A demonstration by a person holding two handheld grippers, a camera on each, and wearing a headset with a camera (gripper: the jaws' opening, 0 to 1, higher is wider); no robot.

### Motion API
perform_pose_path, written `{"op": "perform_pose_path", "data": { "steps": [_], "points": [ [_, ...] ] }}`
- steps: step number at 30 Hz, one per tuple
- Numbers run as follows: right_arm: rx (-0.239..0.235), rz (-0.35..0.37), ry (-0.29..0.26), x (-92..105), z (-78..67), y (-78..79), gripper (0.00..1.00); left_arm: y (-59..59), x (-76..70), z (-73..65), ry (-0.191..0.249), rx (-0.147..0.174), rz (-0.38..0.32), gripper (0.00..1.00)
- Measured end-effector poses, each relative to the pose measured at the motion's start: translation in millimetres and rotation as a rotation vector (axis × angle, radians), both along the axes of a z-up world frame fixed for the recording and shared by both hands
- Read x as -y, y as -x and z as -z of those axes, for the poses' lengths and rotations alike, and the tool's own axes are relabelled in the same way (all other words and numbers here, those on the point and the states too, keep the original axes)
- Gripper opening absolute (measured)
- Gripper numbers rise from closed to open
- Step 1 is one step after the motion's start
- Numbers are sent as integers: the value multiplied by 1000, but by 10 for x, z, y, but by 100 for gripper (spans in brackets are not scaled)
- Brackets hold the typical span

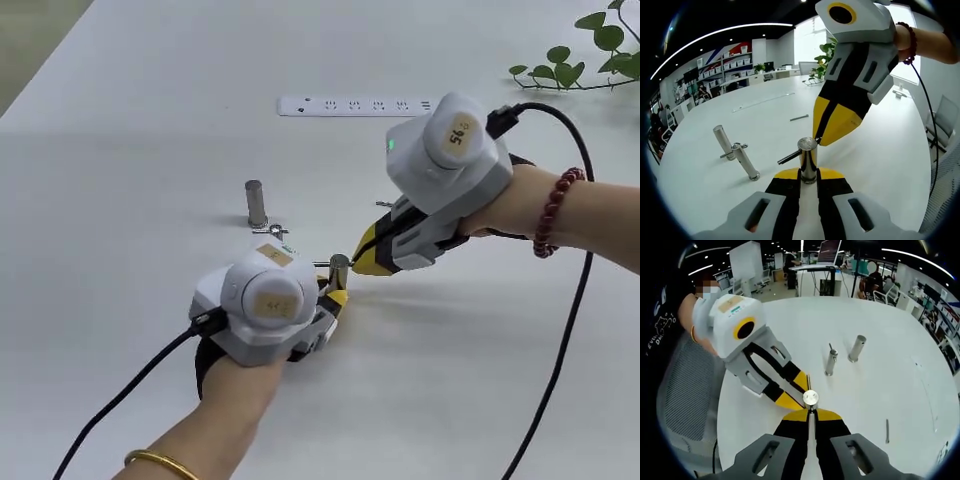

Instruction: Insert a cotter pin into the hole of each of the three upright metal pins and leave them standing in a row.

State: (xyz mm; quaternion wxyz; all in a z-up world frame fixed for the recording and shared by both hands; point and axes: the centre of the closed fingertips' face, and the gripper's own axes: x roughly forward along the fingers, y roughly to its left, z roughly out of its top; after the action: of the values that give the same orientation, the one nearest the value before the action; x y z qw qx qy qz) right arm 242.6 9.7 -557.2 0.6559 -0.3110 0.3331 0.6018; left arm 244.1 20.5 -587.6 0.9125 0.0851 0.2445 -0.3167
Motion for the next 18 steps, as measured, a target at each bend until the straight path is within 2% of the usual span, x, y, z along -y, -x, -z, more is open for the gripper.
{"op": "perform_pose_path", "data": {
  "steps": [10,14,18],
  "points": [
    [-15,33,-7,-2,21,-5,0,4,-2,1,4,-9,-5,10],
    [-14,58,-7,0,21,-14,7,8,-20,0,7,-21,-3,11],
    [-18,78,-24,-36,-2,-16,13,35,-98,-2,-1,-38,-4,17]
  ]
}}
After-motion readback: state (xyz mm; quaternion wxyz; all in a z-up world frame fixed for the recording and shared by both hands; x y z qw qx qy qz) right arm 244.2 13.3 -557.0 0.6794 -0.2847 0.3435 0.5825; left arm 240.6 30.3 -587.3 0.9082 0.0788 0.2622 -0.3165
